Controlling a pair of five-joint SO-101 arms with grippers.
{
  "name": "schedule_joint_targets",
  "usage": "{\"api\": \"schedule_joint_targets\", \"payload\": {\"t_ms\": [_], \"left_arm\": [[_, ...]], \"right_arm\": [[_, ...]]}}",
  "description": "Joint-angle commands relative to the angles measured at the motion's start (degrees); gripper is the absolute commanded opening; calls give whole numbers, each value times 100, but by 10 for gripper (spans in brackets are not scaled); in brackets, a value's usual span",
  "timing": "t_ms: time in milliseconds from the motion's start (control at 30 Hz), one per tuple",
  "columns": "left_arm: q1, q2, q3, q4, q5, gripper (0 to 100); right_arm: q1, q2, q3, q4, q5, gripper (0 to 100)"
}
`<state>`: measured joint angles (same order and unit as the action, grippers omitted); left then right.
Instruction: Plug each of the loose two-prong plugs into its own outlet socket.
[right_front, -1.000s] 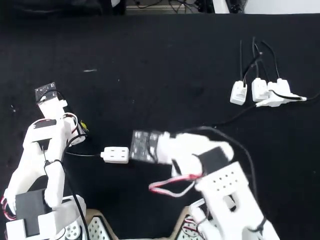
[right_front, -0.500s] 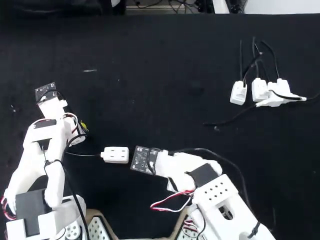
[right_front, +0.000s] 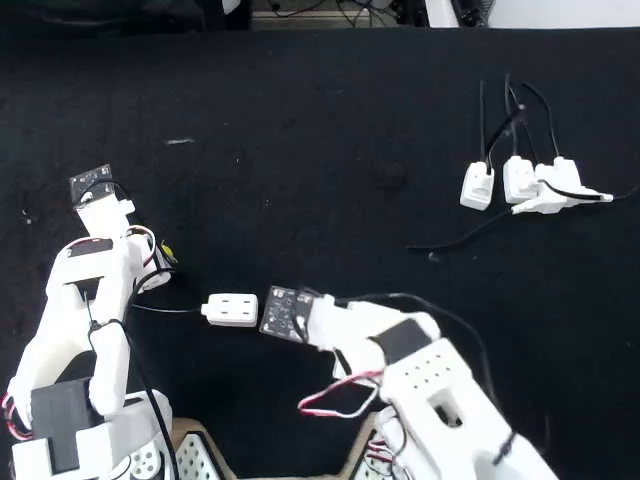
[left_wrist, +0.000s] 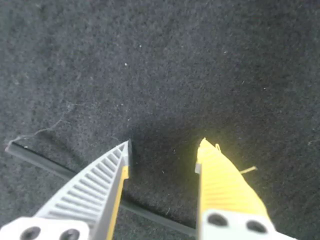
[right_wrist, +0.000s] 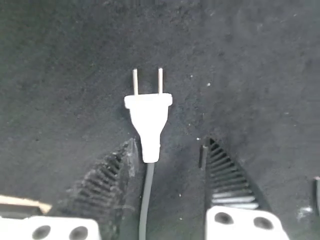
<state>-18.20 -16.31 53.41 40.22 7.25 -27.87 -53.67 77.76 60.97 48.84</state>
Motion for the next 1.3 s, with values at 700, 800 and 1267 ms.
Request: {"api": "schedule_joint_targets", "payload": {"t_ms": [700, 800, 1267], "left_arm": [[-31, -141, -13, -88, 44, 223], [-31, -141, -13, -88, 44, 223], [-31, -141, -13, -88, 44, 223]], "right_arm": [[-141, 2642, -954, -1143, -492, 188], [-9, 2677, -954, -1143, -387, 178], [-176, 2633, -1429, -862, -695, 11]]}}
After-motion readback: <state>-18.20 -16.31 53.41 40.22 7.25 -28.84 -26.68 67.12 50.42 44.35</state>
